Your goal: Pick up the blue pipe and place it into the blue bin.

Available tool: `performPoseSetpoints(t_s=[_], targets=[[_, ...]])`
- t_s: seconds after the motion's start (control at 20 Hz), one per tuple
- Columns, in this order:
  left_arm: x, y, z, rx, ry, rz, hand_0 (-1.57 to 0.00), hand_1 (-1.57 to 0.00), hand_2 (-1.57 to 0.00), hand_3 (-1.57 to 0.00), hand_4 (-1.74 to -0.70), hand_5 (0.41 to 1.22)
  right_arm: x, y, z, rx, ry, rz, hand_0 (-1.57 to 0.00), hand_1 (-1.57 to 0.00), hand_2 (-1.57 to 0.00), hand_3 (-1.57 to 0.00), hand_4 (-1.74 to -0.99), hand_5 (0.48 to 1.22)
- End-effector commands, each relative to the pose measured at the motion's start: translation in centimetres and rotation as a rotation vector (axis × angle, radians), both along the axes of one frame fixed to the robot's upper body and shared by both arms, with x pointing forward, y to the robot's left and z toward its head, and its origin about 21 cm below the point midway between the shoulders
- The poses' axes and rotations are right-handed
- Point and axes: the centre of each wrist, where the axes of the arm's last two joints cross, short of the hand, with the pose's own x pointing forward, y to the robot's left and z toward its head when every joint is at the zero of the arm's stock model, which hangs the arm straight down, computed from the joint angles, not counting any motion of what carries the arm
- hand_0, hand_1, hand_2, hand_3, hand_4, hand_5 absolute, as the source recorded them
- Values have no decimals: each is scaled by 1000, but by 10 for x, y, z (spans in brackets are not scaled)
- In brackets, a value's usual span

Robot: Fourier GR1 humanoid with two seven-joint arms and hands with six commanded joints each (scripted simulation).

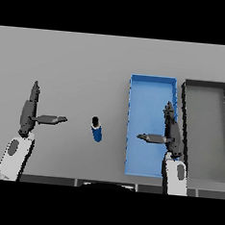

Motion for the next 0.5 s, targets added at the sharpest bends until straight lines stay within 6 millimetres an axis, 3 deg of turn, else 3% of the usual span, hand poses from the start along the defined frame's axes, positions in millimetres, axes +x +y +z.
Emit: performPoseSetpoints(t_s=[0.0,0.25,0.35,0.45], targets=[[0,-1,0,0,-5,-1,1,1,1,1,-966,593,0,0,0,0,1,-1,1,1,1,1,-1205,629],[4,-3,-1,-5,-3,-4,1,1,1,1,-966,593,2,-5,1,-1,-1,-4,1,1,1,1,-1205,629],[-10,21,-6,118,-2,-191,1,1,1,1,-963,592,-14,-23,7,-223,-129,56,1,1,1,1,-1201,628],[-12,28,-6,156,10,-265,1,1,1,1,-959,590,-19,-24,12,-291,-146,91,1,1,1,1,-1197,626]])
